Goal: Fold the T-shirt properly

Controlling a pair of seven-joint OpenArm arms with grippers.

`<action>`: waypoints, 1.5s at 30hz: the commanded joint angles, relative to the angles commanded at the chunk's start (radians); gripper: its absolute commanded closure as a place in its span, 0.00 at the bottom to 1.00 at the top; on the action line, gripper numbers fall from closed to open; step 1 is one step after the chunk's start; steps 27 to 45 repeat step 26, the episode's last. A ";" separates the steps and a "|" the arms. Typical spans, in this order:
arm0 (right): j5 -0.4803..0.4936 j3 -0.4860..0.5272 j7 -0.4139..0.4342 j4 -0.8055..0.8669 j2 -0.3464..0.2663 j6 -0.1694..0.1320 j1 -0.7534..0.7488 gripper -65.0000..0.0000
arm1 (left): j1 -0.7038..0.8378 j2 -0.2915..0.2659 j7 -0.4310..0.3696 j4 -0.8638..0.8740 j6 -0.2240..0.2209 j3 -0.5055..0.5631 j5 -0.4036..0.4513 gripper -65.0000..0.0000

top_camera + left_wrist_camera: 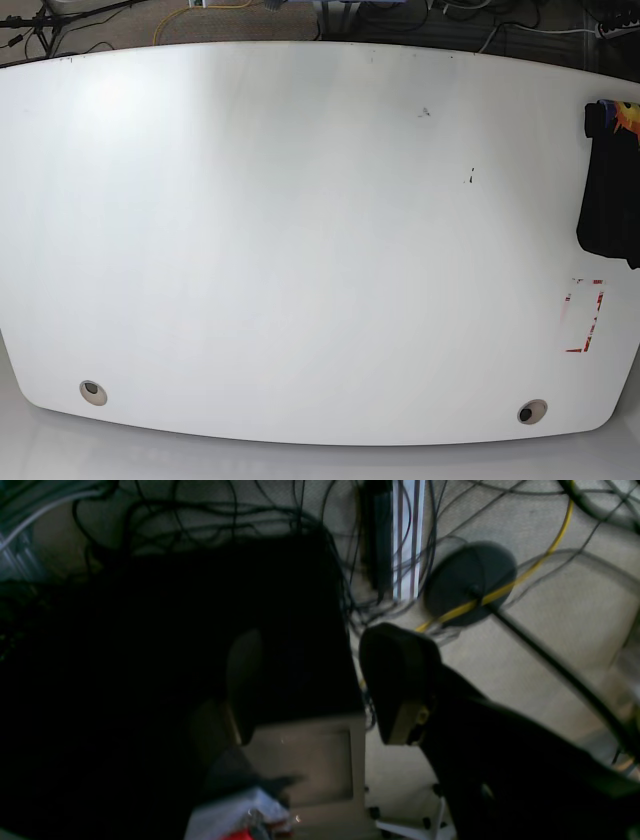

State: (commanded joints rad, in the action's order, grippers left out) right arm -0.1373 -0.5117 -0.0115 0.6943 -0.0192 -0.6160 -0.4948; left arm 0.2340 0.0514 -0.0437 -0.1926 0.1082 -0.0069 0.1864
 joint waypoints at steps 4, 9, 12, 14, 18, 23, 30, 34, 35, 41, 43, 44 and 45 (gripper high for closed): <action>-0.021 0.000 0.000 -0.071 0.000 0.041 0.044 0.73 | -0.063 0.002 0.003 0.077 -0.058 0.000 0.000 0.51; -0.081 0.000 0.000 -0.103 0.005 0.087 0.083 0.73 | -0.115 0.002 0.003 0.141 -0.104 0.000 0.000 0.51; -0.115 0.000 0.000 -0.130 0.012 0.120 0.103 0.73 | -0.121 0.002 0.006 0.144 -0.104 0.000 0.002 0.51; -0.135 0.000 0.000 -0.160 0.020 0.141 0.121 0.73 | -0.121 0.002 0.020 0.140 -0.104 0.000 0.002 0.51; -0.152 0.000 0.002 -0.210 0.021 0.163 0.150 0.73 | -0.121 0.002 0.023 0.140 -0.104 0.000 0.003 0.51; -0.152 0.000 0.002 -0.226 0.026 0.163 0.160 0.73 | -0.121 0.002 0.018 0.140 -0.104 0.000 0.003 0.51; -0.150 0.000 0.002 -0.226 0.028 0.163 0.160 0.73 | -0.121 0.002 0.017 0.140 -0.104 0.000 0.003 0.51; -0.150 0.000 0.002 -0.226 0.028 0.163 0.160 0.73 | -0.121 0.002 0.017 0.140 -0.104 0.000 0.003 0.51; -0.150 0.000 0.002 -0.226 0.028 0.163 0.160 0.73 | -0.121 0.002 0.017 0.140 -0.104 0.000 0.003 0.51; -0.150 0.000 0.002 -0.226 0.028 0.163 0.160 0.73 | -0.121 0.002 0.017 0.140 -0.104 0.000 0.003 0.51; -0.150 0.000 0.002 -0.226 0.028 0.163 0.160 0.73 | -0.121 0.002 0.017 0.140 -0.104 0.000 0.003 0.51; -0.150 0.000 0.002 -0.226 0.028 0.163 0.160 0.73 | -0.121 0.002 0.017 0.140 -0.104 0.000 0.003 0.51; -0.150 0.000 0.002 -0.226 0.028 0.163 0.160 0.73 | -0.121 0.002 0.017 0.140 -0.104 0.000 0.003 0.51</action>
